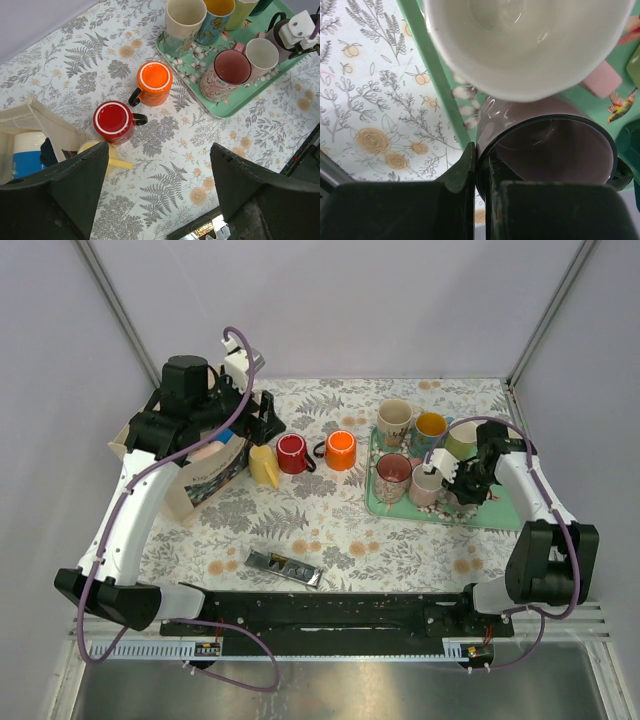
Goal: Turn the mug right side up
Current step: Place the cup on the tray, then move the cup to the center of the board, then turn over the cup at the center of the board.
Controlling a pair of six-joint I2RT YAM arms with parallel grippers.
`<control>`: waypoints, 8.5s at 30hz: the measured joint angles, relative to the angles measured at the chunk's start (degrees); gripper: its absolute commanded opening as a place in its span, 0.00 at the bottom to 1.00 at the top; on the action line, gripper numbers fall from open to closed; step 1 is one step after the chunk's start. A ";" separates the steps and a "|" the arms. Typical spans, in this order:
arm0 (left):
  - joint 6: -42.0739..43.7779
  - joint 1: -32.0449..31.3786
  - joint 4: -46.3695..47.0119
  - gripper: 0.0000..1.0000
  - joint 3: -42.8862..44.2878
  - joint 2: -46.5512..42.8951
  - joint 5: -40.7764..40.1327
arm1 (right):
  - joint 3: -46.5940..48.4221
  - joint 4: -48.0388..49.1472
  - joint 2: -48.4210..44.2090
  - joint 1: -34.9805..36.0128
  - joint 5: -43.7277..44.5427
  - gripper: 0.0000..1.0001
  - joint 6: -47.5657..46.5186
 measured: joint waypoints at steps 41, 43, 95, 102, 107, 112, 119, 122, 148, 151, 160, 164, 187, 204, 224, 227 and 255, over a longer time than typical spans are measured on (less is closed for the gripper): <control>1.07 -0.02 -0.74 0.87 -3.23 -0.87 -1.55 | 1.92 7.74 -1.14 1.40 2.10 0.63 -0.15; 1.07 -0.02 -0.74 0.88 -3.61 -0.87 -1.99 | 3.65 7.06 -4.11 1.49 0.37 0.66 1.14; 13.51 -0.02 -10.10 0.86 -17.20 -10.49 -11.06 | 38.29 32.76 42.16 29.09 -1.31 0.58 79.76; 9.88 -0.07 -9.60 0.86 -19.63 -10.67 -7.85 | 28.81 34.10 35.76 29.09 -5.60 0.52 75.38; 6.69 -0.24 -8.94 0.86 -22.88 -10.80 -5.66 | 23.12 34.12 31.67 29.09 -7.52 0.57 74.88; 4.98 -0.33 -6.67 0.86 -23.87 -10.86 -4.44 | 18.08 33.66 28.39 29.55 -10.62 0.58 76.08; 5.49 -0.33 -4.96 0.86 -26.10 -10.86 -3.17 | 17.99 29.77 28.26 31.89 -15.76 0.58 71.69; 6.58 -0.33 -2.10 0.86 -28.74 -10.91 -0.96 | 20.04 27.52 29.51 33.24 -17.20 0.64 69.29; -0.17 -3.82 30.36 0.82 -35.95 18.16 10.67 | 13.77 18.93 16.20 34.71 -17.57 0.78 68.08; -2.89 -5.27 32.04 0.82 -36.46 19.23 11.69 | 13.77 18.91 16.46 34.71 -17.57 0.77 67.91; -6.73 -6.38 30.12 0.82 -41.55 13.97 15.34 | 13.81 19.15 21.07 34.71 -18.16 0.77 68.11; -6.67 -6.08 28.61 0.82 -42.93 9.70 16.09 | 14.58 19.17 24.28 34.73 -18.18 0.74 68.28; -19.61 -2.40 40.35 0.81 -48.57 3.41 -1.62 | 24.59 22.03 24.09 36.26 -9.27 0.74 65.68; -16.48 -13.33 40.02 0.81 -43.67 9.84 -1.92 | 18.45 21.62 10.51 36.09 -5.95 0.80 67.58; -17.14 7.58 30.10 0.82 -45.62 -18.69 -4.59 | 24.83 20.57 26.60 44.44 -1.05 0.99 76.39; -17.79 8.57 29.55 0.82 -46.07 -18.71 -4.59 | 26.99 20.83 29.64 46.86 4.33 0.99 78.36; -20.31 9.46 29.70 0.81 -46.07 -18.49 -3.58 | 28.41 27.85 32.61 39.28 21.66 0.96 73.72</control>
